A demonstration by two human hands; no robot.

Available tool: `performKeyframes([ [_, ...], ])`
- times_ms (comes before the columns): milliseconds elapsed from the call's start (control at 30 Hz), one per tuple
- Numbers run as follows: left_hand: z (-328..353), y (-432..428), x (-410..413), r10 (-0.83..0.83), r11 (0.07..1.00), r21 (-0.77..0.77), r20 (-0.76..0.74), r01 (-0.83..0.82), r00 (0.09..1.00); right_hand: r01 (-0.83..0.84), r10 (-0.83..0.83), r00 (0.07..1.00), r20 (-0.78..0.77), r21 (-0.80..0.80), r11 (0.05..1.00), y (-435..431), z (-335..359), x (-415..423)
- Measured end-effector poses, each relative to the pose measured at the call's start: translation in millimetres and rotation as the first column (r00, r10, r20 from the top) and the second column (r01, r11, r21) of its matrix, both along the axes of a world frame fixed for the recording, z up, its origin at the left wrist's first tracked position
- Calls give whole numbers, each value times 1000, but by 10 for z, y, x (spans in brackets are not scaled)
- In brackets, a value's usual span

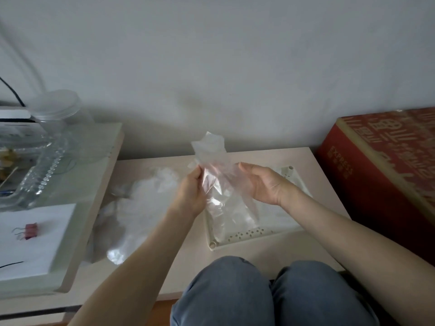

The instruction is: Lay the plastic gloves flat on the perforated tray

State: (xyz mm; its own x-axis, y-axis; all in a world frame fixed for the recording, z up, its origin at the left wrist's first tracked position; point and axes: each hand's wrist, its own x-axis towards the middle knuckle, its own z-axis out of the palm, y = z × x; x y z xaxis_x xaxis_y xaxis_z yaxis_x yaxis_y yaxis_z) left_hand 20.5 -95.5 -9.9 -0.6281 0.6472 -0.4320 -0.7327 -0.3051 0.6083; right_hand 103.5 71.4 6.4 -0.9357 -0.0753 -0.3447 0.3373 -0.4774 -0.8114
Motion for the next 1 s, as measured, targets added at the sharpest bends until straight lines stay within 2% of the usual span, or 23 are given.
performKeyframes([
  [67,-25,38,31,5,997,-74,-56,-9,998,66,-66,998,1,31,997,77,3,33],
  [233,-176,-27,-80,80,995,55,42,-82,996,108,-107,994,-21,71,992,335,-3,141],
  [333,-165,-52,-188,-10,997,72,30,8,999,57,-56,998,-7,164,985,499,65,205],
  [433,-134,-28,-304,-175,985,-6,-46,175,984,-30,24,999,29,273,961,628,138,216],
  [533,-23,68,-275,-356,933,-116,-161,341,920,-141,119,990,81,386,912,705,175,206],
  [600,24,188,-184,-446,890,-241,-278,388,851,-201,157,979,132,472,858,745,174,189],
  [667,-36,300,-102,-518,835,-412,-367,364,773,-249,174,967,186,543,802,804,146,178],
  [767,-192,353,-3,-581,749,-599,-391,282,714,-287,170,954,248,587,757,905,78,209],
  [900,-356,382,61,-566,683,-725,-448,89,692,-292,116,947,298,661,691,1021,-71,300],
  [1000,-425,423,67,-651,579,-812,-518,-77,554,-315,104,941,323,723,615,1034,-177,334],
])
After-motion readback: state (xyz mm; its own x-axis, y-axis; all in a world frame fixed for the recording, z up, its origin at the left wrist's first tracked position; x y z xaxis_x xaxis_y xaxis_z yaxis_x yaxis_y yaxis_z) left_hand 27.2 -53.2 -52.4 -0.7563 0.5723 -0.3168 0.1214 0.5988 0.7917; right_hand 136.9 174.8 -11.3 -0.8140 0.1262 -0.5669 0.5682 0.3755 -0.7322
